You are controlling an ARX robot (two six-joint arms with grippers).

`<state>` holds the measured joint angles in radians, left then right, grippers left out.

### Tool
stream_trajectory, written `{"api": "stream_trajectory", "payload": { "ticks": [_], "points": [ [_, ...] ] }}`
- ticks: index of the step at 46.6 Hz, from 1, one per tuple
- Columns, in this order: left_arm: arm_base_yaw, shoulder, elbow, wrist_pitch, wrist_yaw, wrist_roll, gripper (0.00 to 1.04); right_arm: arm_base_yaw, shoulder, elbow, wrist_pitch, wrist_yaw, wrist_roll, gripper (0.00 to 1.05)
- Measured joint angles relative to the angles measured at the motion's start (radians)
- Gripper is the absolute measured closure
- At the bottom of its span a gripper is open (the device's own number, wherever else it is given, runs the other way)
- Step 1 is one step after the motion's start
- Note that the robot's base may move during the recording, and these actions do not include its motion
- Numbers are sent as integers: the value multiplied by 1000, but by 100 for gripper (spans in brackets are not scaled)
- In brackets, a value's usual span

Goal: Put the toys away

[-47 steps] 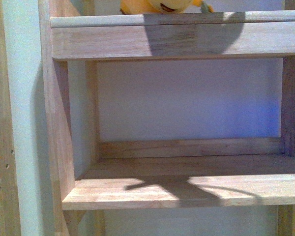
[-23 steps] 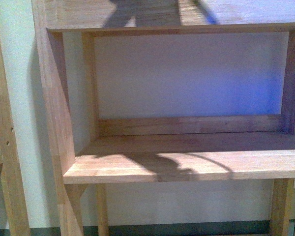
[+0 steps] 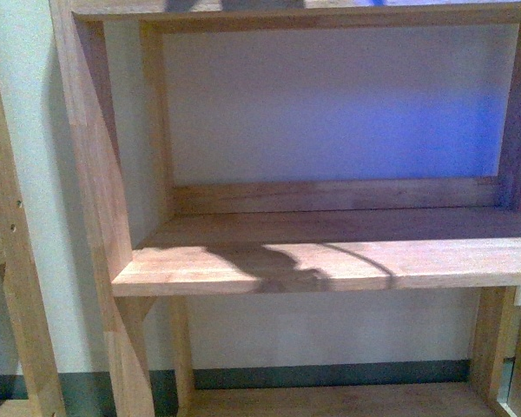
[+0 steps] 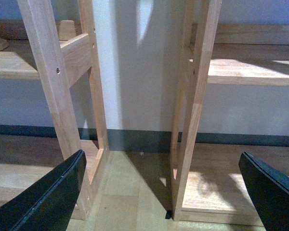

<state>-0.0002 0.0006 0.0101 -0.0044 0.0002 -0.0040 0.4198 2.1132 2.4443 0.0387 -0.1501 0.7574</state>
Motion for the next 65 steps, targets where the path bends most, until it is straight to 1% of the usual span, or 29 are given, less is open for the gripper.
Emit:
{"api": "stream_trajectory", "payload": {
  "ticks": [3,5,13,15,18,30,36,38,42,44,57,65],
  "points": [
    [0,0,0,0,0,0,6,2,0,-3,12,-10,13,98],
    [0,0,0,0,0,0,6,6,0,-10,25,-34,17,98],
    [0,0,0,0,0,0,6,21,0,-33,59,-81,-2,97],
    [0,0,0,0,0,0,6,24,0,-36,59,-88,-12,92],
    [0,0,0,0,0,0,6,28,-1,-41,58,-90,-30,79],
    [0,0,0,0,0,0,6,28,-16,-62,56,-79,-53,47],
    [0,0,0,0,0,0,6,28,-33,-87,68,-60,-85,34],
    [0,0,0,0,0,0,6,28,-43,-100,72,-48,-106,27],
    [0,0,0,0,0,0,6,28,-64,-120,80,-13,-156,11],
    [0,0,0,0,0,0,6,27,-74,-133,89,0,-171,5],
    [0,0,0,0,0,0,6,21,-197,-216,119,66,-252,6],
    [0,0,0,0,0,0,6,21,-300,-328,163,123,-315,6]
  ]
}}
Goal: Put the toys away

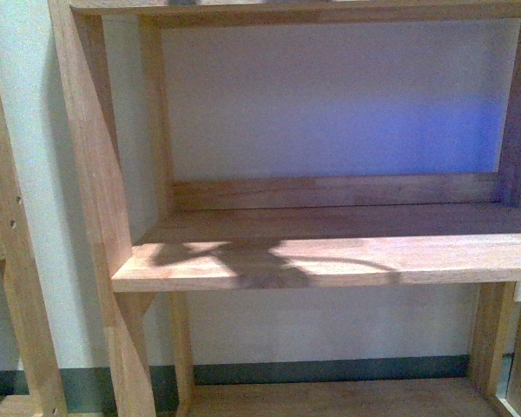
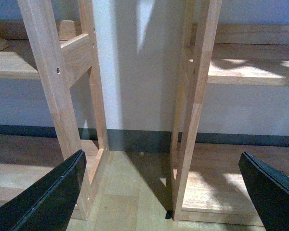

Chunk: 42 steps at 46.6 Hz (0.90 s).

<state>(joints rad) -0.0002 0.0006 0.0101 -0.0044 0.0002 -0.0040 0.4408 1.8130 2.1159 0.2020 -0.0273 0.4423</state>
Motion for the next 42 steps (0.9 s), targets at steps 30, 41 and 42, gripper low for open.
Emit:
{"api": "stream_trajectory", "payload": {
  "ticks": [30,41,42],
  "points": [
    [0,0,0,0,0,0,6,5,-926,-1083,196,62,-500,6],
    [0,0,0,0,0,0,6,-166,-1217,-1342,134,25,-486,6],
    [0,0,0,0,0,0,6,-203,-1262,-1376,111,12,-469,6]
  ]
}}
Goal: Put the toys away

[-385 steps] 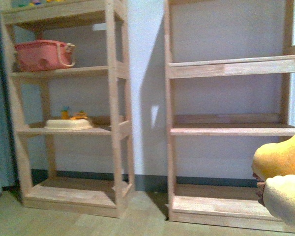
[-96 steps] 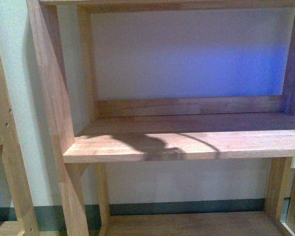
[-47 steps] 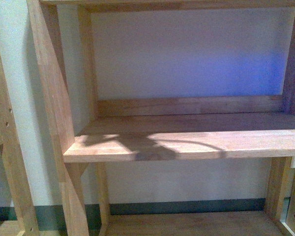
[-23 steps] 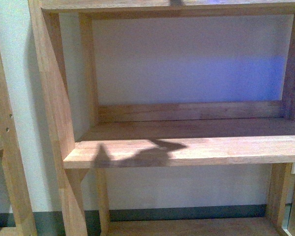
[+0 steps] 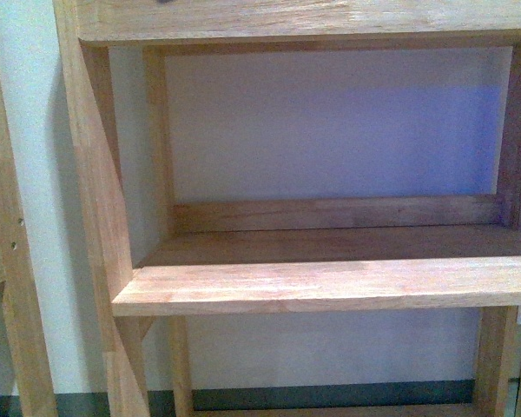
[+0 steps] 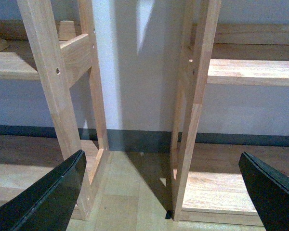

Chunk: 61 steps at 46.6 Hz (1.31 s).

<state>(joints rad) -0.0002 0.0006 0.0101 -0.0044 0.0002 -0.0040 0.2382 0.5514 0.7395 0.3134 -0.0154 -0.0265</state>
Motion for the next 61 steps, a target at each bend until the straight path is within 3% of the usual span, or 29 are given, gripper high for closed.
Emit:
{"api": "stream_trajectory", "payload": {
  "ticks": [8,20,27,45,49,58,61],
  "points": [
    [0,0,0,0,0,0,6,-114,-140,-161,-38,-12,56,6],
    [0,0,0,0,0,0,6,-4,-214,-317,-67,111,63,6],
    [0,0,0,0,0,0,6,44,-241,-369,-66,134,63,6],
    [0,0,0,0,0,0,6,35,-387,-599,-130,205,70,7],
    [0,0,0,0,0,0,6,6,-397,-593,-306,239,50,24],
    [0,0,0,0,0,0,6,-67,-436,-611,-323,176,37,51],
    [0,0,0,0,0,0,6,-114,-448,-621,-325,100,35,60]
  ]
}}
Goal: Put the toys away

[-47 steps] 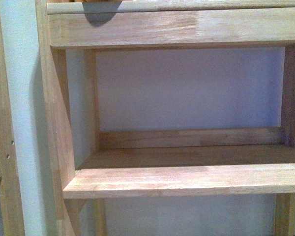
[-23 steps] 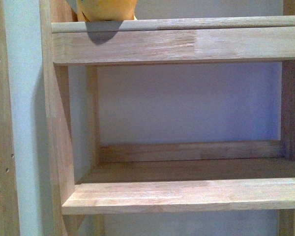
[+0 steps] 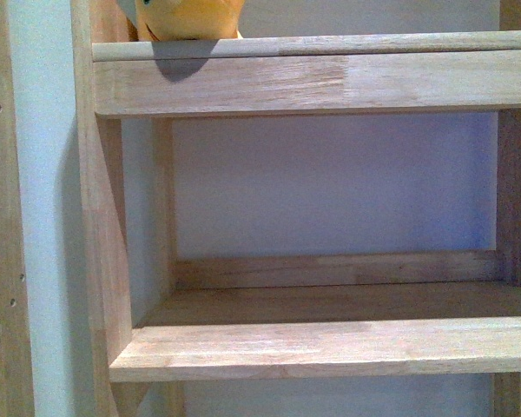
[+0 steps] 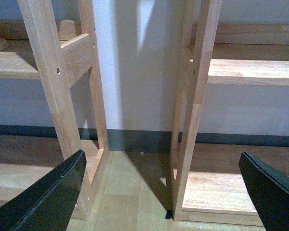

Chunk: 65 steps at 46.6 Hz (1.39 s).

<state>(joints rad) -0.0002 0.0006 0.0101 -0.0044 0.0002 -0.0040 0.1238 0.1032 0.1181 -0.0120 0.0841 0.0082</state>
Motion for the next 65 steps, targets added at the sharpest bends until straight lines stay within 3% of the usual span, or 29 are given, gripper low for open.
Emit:
{"api": "stream_trajectory", "payload": {
  "ticks": [5,15,61,65],
  "points": [
    [0,0,0,0,0,0,6,-101,-15,-21,-2,-69,-2,75],
    [0,0,0,0,0,0,6,-119,-34,-43,-1,-82,-3,102],
    [0,0,0,0,0,0,6,-121,-96,-104,8,-84,-5,101],
    [0,0,0,0,0,0,6,-121,-96,-104,8,-84,-5,87]
  ]
}}
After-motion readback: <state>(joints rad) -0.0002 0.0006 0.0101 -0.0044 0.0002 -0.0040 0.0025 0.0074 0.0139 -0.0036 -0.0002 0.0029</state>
